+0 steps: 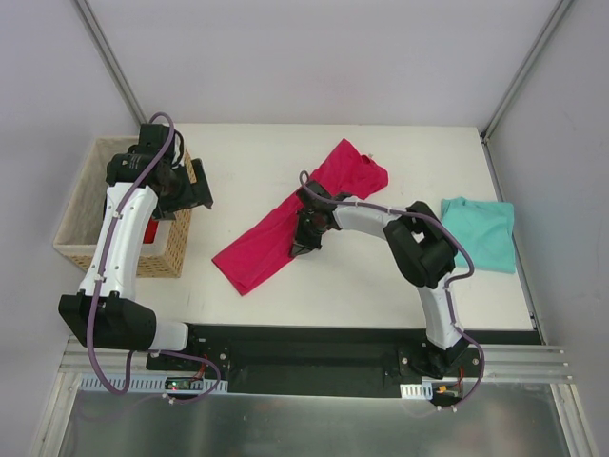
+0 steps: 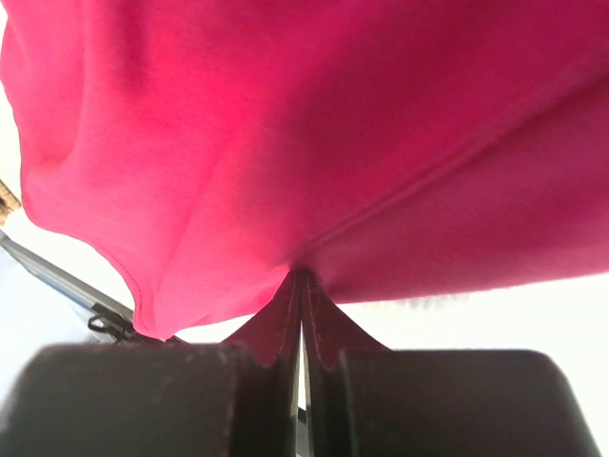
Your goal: Fold and stack the t-shirts
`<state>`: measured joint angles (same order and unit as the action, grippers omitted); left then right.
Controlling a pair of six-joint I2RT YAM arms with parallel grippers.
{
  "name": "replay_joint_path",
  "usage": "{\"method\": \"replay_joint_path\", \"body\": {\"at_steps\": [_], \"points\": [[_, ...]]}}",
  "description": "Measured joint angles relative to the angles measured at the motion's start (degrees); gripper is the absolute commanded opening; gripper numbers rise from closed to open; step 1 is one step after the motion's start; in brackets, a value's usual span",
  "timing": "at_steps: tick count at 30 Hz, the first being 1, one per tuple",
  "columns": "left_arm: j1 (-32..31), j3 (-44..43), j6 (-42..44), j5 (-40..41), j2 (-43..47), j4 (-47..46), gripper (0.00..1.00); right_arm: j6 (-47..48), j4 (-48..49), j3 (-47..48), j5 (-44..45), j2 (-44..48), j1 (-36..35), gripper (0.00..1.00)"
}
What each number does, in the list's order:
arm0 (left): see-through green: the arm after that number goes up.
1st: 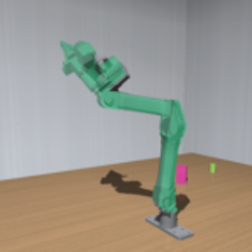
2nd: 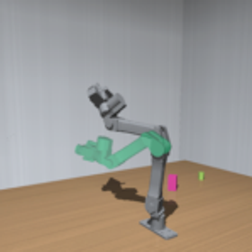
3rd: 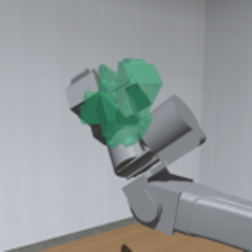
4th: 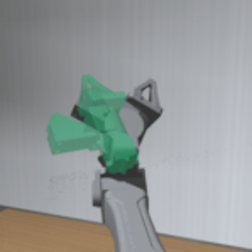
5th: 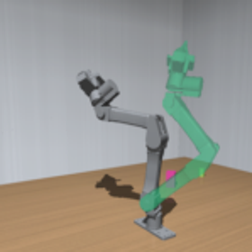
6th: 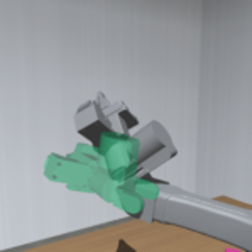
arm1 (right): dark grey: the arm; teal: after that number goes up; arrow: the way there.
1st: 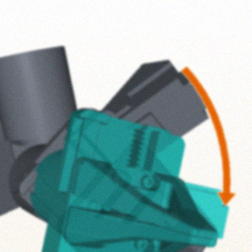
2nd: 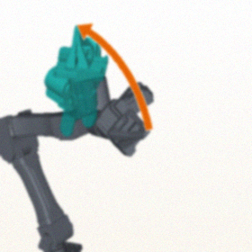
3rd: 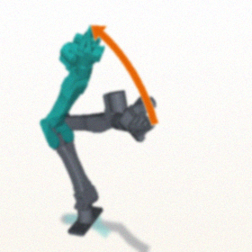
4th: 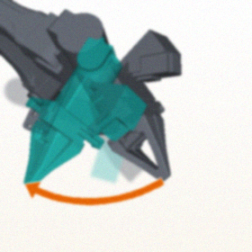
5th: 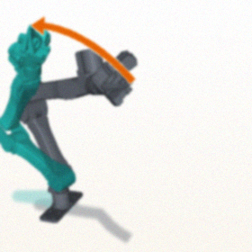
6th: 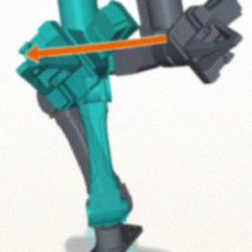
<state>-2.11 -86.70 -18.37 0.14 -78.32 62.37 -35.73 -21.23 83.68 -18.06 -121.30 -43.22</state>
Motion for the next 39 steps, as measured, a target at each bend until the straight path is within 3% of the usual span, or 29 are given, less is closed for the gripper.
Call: {"method": "replay_joint_path", "body": {"at_steps": [20,39], "points": [[0.3,-0.6,0.6,0.0,0.0,0.1,0.88,-7.4,-2.8,-5.8,9.2,5.6,-0.2,0.01],[0.3,-0.6,1.3,0.0,0.0,0.1,0.88,-13.8,-11.6,-8.9,18.4,10.0,-0.3,0.01]]}}
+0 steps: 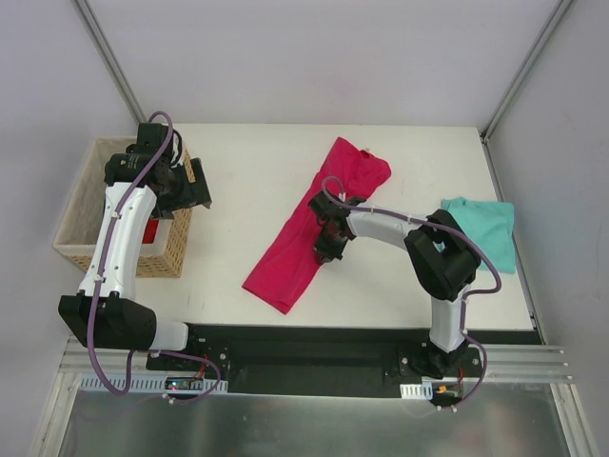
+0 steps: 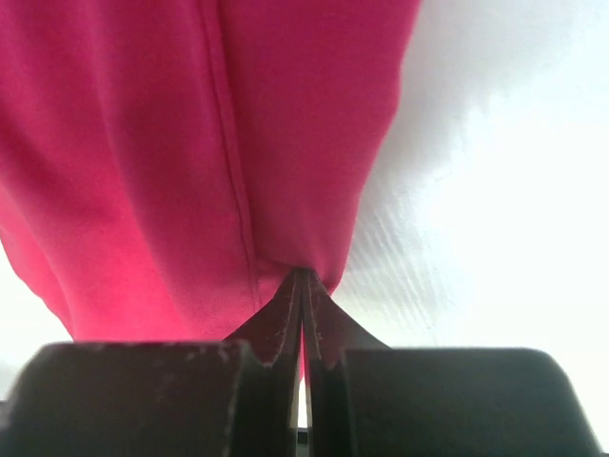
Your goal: Fold and stack the t-shirts
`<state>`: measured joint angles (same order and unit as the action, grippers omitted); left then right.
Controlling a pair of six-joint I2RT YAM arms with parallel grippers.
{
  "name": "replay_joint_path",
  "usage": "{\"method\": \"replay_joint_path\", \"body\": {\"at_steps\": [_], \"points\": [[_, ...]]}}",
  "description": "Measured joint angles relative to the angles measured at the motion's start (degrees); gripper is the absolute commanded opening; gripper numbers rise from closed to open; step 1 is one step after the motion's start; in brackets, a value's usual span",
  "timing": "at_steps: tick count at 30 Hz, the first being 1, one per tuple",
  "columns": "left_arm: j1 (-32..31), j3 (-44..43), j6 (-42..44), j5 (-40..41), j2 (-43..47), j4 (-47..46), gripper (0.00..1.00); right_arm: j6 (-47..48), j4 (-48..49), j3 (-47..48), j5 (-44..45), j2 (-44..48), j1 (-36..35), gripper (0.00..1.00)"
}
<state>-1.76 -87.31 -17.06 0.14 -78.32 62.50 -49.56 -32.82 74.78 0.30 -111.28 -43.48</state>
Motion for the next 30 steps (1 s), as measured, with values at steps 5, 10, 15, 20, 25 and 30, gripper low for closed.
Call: {"method": "replay_joint_path", "body": {"at_steps": [5,10,15,20,25,30], "points": [[0.0,-0.6,0.2,0.0,-0.1,0.3,0.88,-1.8,-2.4,0.0,2.0,0.3,0.0,0.01],[0.0,-1.4,0.2,0.0,-0.1,0.5,0.88,-3.6,-5.9,0.2,4.7,0.7,0.0,0.01],[0.0,-1.4,0.2,0.0,-0.3,0.5,0.88,-3.6,-10.7,1.6,8.9,0.8,-0.4,0.09],[0.0,-1.4,0.2,-0.1,-0.9,0.5,0.88,-1.9,-16.7,7.3,14.2,-0.2,-2.2,0.16],[0.0,-0.3,0.2,-0.2,-1.3,-0.3,0.88,0.9,-20.4,14.7,19.8,-0.4,-4.5,0.29],[0.0,1.7,0.2,-1.3,-1.3,-1.1,0.88,4.7,-22.9,20.4,25.7,-0.4,-5.0,0.07]]}}
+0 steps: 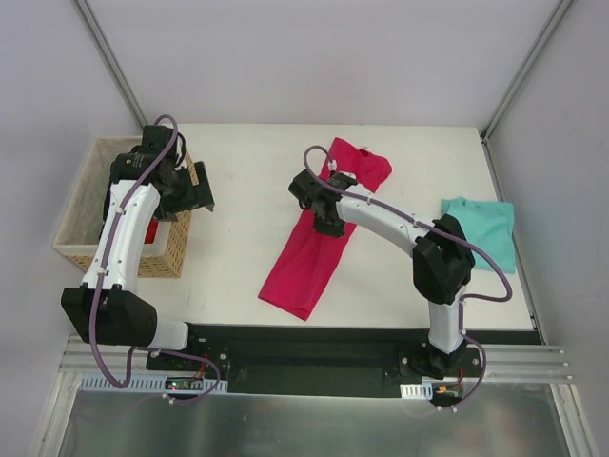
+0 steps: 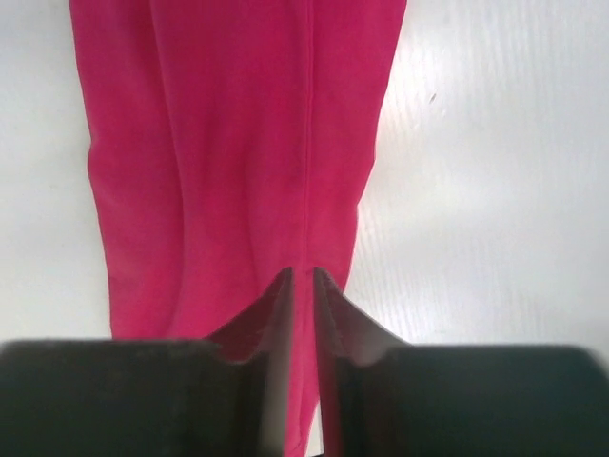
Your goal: Fold and stack the t-shirts
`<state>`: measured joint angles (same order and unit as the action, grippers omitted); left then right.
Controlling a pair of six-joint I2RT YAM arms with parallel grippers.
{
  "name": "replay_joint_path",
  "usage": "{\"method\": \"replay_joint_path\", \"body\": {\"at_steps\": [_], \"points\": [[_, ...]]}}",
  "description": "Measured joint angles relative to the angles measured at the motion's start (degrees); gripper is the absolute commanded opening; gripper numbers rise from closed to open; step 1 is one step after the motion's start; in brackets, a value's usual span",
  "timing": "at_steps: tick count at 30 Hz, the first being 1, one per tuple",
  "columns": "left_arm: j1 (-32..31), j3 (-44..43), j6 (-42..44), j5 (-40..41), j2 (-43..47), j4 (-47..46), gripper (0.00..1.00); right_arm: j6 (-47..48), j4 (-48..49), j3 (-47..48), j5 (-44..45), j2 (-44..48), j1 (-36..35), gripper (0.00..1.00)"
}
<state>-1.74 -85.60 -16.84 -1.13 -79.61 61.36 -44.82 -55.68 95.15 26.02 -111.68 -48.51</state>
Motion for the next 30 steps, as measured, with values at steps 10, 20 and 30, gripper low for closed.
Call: {"method": "replay_joint_path", "body": {"at_steps": [10,20,30], "points": [[0.3,1.8,0.0,-0.3,0.0,-1.0,0.88,13.2,1.0,9.2,0.5,-4.2,17.7,0.13],[0.3,3.9,-0.1,-0.5,-1.2,-1.2,0.87,26.1,1.1,23.8,-6.8,-16.7,29.0,0.01],[0.3,4.0,-0.3,-0.9,-2.2,-1.4,0.87,32.3,1.9,30.3,-17.6,-26.4,37.3,0.01]]}}
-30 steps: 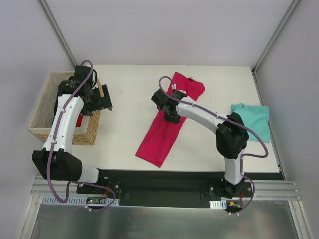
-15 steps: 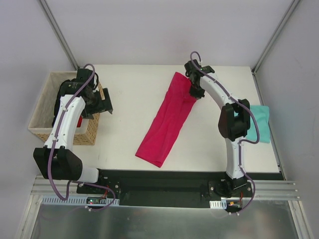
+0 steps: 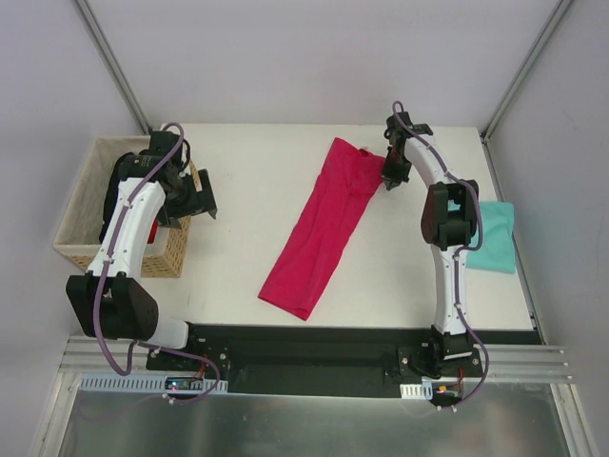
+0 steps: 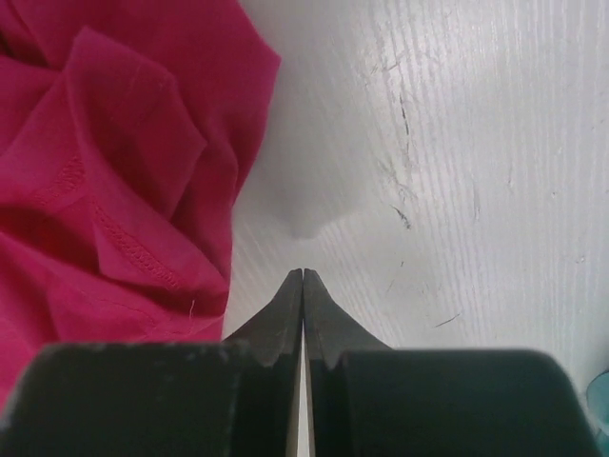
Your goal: Fold and stack the t-shirts
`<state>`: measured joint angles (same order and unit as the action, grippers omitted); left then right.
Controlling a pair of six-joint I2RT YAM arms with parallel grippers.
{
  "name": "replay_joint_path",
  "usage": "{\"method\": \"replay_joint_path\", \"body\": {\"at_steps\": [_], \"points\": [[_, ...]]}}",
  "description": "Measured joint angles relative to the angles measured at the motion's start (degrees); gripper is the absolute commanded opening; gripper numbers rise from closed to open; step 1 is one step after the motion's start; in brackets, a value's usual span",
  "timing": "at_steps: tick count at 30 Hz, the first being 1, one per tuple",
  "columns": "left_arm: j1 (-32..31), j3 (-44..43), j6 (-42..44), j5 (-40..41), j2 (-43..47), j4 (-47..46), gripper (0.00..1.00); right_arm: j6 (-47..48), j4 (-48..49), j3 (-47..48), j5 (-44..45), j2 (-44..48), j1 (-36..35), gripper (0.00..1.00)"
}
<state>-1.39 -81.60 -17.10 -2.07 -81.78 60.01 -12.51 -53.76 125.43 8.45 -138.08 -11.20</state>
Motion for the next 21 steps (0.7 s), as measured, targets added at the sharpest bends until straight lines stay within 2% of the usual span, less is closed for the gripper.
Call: {"method": "replay_joint_path", "body": {"at_steps": [3,7,8,14,17,21], "points": [[0.0,0.3,0.0,-0.3,-0.4,-0.3,0.87,0.8,1.5,-0.4,-1.4,0.1,0.4,0.01],[0.0,1.5,-0.1,-1.9,-2.5,-1.7,0.87,1.1,3.4,-3.4,-3.4,1.7,0.1,0.27],[0.0,1.9,-0.1,-2.5,-3.2,-2.3,0.87,1.2,3.7,-4.6,-3.7,2.6,-0.1,0.28],[-0.1,4.0,0.0,-6.0,-6.6,-5.4,0.84,1.9,4.0,-10.7,-3.3,10.3,-1.9,0.28],[-0.5,5.7,-0.1,-7.1,-6.9,-7.1,0.70,2.1,4.1,-11.3,-3.2,13.3,-2.9,0.27],[-2.9,9.4,-0.2,-8.5,-7.7,-9.4,0.66,2.1,4.0,-11.8,-3.2,16.4,-4.0,0.26]]}}
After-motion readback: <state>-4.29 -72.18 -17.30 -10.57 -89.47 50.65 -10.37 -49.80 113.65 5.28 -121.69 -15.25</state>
